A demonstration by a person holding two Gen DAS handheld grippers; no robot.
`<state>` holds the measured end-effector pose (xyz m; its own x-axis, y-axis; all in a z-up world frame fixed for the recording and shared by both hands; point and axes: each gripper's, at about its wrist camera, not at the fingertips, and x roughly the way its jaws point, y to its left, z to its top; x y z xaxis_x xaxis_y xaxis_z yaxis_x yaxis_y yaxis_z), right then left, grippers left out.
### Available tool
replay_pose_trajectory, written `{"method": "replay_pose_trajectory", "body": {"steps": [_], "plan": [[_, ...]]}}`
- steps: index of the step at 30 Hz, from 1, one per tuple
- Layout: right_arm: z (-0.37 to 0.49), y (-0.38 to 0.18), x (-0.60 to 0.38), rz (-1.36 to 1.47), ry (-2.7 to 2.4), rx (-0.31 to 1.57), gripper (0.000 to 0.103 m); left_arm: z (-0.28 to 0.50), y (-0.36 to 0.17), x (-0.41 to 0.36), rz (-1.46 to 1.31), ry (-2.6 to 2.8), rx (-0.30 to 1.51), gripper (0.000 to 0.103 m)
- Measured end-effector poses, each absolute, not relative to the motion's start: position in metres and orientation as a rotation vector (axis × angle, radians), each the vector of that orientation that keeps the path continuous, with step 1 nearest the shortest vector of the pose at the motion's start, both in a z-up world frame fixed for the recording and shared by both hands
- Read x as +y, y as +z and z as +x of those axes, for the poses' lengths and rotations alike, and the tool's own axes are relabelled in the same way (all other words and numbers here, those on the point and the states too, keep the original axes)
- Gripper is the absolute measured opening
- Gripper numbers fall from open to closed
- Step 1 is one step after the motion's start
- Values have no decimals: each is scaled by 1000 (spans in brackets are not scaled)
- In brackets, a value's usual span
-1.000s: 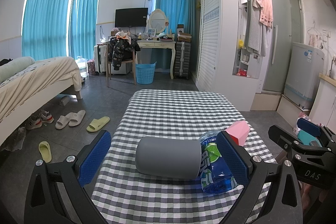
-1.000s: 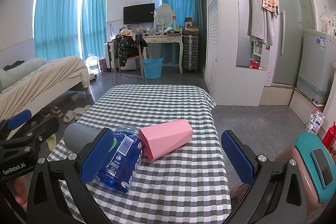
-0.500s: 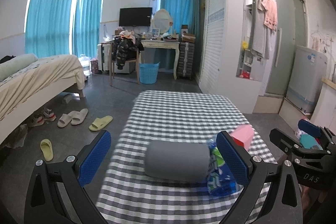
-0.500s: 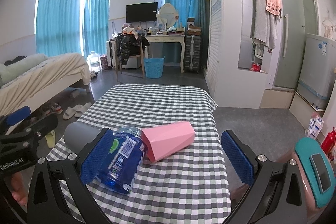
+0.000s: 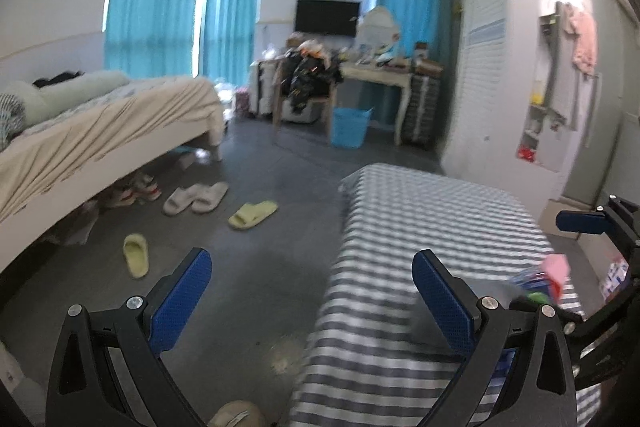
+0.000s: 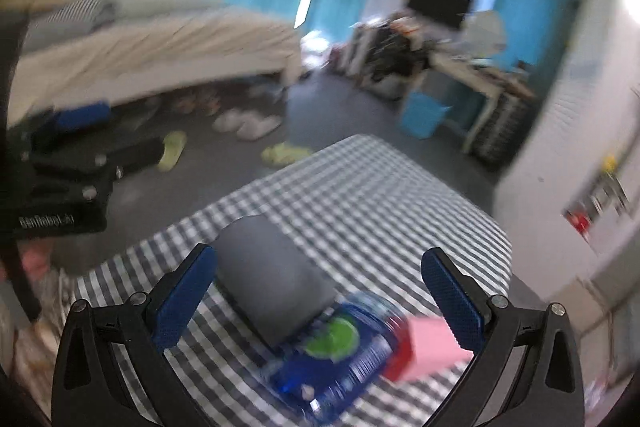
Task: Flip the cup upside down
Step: 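Move the right gripper over the lying gray cup and close on it, then lift the gray cup with the right gripper and rotate it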
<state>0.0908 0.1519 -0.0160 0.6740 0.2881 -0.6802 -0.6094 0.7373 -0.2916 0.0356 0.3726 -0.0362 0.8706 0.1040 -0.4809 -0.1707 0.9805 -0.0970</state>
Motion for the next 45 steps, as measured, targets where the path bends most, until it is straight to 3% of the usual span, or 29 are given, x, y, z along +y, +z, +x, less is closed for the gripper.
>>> {"method": "replay_pose_trajectory", "body": {"steps": [13, 18, 22, 38, 45], "plan": [[117, -84, 217, -830, 609, 866, 101, 42, -51, 407, -169, 180, 541, 103], [129, -97, 222, -809, 585, 921, 84, 41, -51, 413, -187, 176, 542, 103], [128, -98, 226, -799, 550, 930, 84, 41, -51, 415, -193, 170, 541, 103], [78, -45, 216, -347, 290, 1031, 81, 22, -41, 435, -288, 127, 514, 103], [29, -19, 212, -323, 252, 1003, 72, 13, -35, 441, -321, 103, 492, 103]]}}
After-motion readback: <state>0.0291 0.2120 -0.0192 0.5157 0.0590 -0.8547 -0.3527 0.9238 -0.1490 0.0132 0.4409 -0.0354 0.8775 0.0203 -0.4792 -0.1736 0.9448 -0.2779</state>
